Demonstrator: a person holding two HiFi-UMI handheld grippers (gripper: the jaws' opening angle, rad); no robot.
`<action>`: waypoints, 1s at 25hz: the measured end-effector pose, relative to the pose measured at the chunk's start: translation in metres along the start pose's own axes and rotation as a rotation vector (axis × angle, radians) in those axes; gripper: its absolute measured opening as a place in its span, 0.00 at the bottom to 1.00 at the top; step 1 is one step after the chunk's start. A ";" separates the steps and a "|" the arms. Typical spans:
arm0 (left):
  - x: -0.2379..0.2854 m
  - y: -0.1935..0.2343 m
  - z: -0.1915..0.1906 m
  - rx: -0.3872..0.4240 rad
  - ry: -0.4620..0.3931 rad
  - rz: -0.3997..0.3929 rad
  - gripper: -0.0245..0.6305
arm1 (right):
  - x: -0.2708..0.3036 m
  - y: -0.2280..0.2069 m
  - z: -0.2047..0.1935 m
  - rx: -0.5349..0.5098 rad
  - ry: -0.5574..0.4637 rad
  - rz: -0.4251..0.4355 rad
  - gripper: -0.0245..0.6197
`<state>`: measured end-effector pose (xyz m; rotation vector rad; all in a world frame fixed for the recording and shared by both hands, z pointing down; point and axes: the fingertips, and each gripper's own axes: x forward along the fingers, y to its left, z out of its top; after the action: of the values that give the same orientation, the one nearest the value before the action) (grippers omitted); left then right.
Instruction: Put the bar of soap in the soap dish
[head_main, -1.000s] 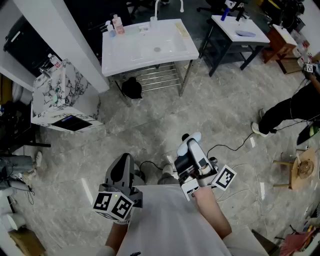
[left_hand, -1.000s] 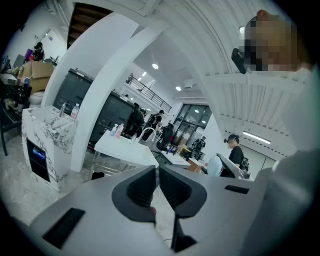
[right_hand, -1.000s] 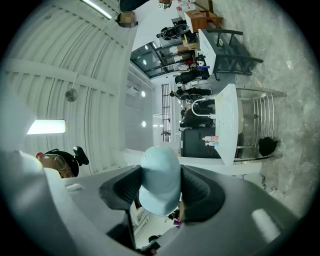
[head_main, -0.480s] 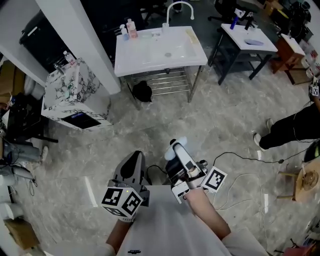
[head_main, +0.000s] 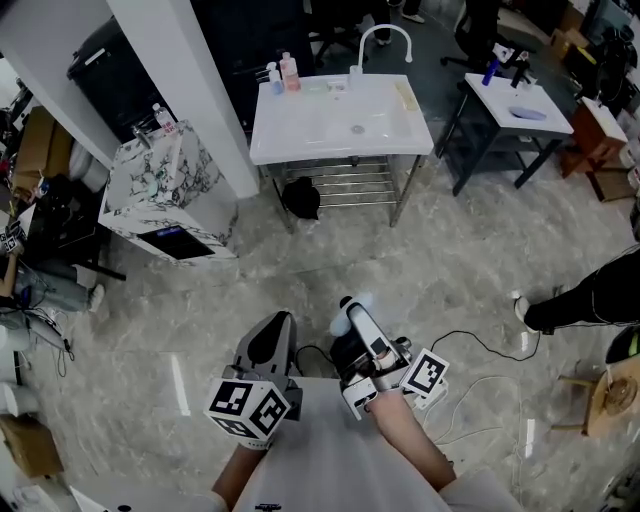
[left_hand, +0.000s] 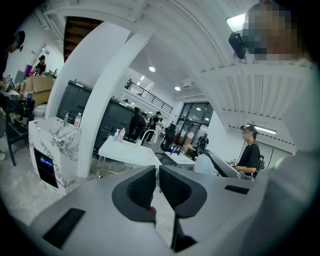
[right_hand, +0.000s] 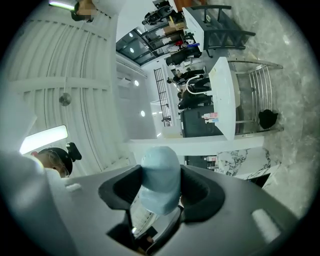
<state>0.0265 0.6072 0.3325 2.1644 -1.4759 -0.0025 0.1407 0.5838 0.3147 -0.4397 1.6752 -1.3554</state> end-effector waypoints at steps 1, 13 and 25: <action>0.001 0.000 -0.001 -0.002 -0.002 0.004 0.08 | 0.001 0.001 0.003 0.005 -0.001 0.011 0.42; 0.046 0.016 0.008 -0.044 0.030 -0.012 0.08 | 0.037 -0.013 0.027 0.000 0.011 0.017 0.42; 0.143 0.070 0.056 -0.088 0.043 -0.072 0.08 | 0.133 -0.050 0.063 -0.045 0.004 -0.003 0.42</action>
<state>0.0081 0.4411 0.3525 2.1318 -1.3486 -0.0450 0.1097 0.4318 0.3051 -0.4658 1.7123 -1.3233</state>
